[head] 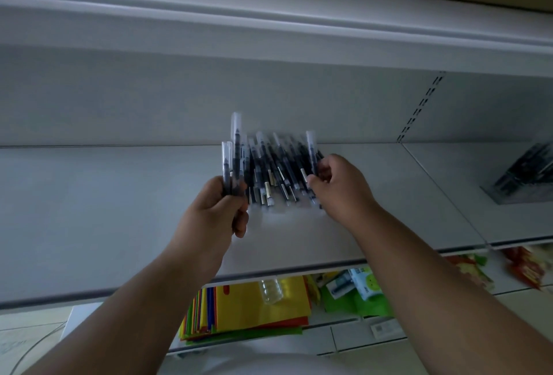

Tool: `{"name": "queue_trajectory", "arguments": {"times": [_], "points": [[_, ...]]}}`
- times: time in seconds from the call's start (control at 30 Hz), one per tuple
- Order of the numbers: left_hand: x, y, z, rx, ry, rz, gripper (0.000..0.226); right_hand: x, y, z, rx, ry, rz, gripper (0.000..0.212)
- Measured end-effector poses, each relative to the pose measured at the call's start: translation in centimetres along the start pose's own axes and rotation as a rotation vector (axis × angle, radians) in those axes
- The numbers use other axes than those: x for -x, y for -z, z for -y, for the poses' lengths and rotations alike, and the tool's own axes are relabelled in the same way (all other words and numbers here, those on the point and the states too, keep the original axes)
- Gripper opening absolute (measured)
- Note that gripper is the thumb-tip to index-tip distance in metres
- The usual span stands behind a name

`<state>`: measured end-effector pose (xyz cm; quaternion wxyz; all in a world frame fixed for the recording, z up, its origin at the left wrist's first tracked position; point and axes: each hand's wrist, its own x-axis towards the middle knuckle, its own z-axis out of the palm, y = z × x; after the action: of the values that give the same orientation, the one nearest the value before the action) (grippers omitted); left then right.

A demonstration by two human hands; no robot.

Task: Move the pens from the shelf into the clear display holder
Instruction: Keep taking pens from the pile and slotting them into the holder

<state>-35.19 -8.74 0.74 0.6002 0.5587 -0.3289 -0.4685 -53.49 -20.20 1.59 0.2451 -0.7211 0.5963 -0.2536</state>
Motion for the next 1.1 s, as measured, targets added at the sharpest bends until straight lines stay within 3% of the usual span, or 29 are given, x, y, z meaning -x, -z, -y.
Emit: {"name": "queue_trajectory", "arguments": {"times": [0.13,0.2,0.27,0.4,0.6,0.9,1.1], "points": [[0.2,-0.9,-0.3,0.010,-0.002,0.025,0.015,2.1,1.6,0.9,-0.226,0.037,-0.033,0.008],[0.5,-1.7,-0.5,0.055,-0.005,0.053,0.023,3.1,2.8,1.4,-0.367,0.052,-0.047,0.003],[0.7,-2.5,-0.4,0.076,-0.008,0.078,0.036,3.9,4.0,1.8,-0.472,0.062,-0.064,0.021],[1.5,-4.8,0.0,0.168,0.072,0.149,0.035,5.3,6.4,1.1,-0.497,0.089,-0.131,0.032],[2.9,-10.8,1.0,0.156,0.144,0.291,0.024,8.8,11.7,-2.2,-0.558,0.123,-0.209,0.014],[8.0,-26.1,4.3,-0.034,0.072,0.491,0.030,16.0,23.3,-13.1,-0.362,0.141,-0.400,0.013],[14.3,-40.4,7.3,-0.047,0.172,0.624,0.035,20.7,33.0,-24.0,-0.287,0.096,-0.536,0.017]]}}
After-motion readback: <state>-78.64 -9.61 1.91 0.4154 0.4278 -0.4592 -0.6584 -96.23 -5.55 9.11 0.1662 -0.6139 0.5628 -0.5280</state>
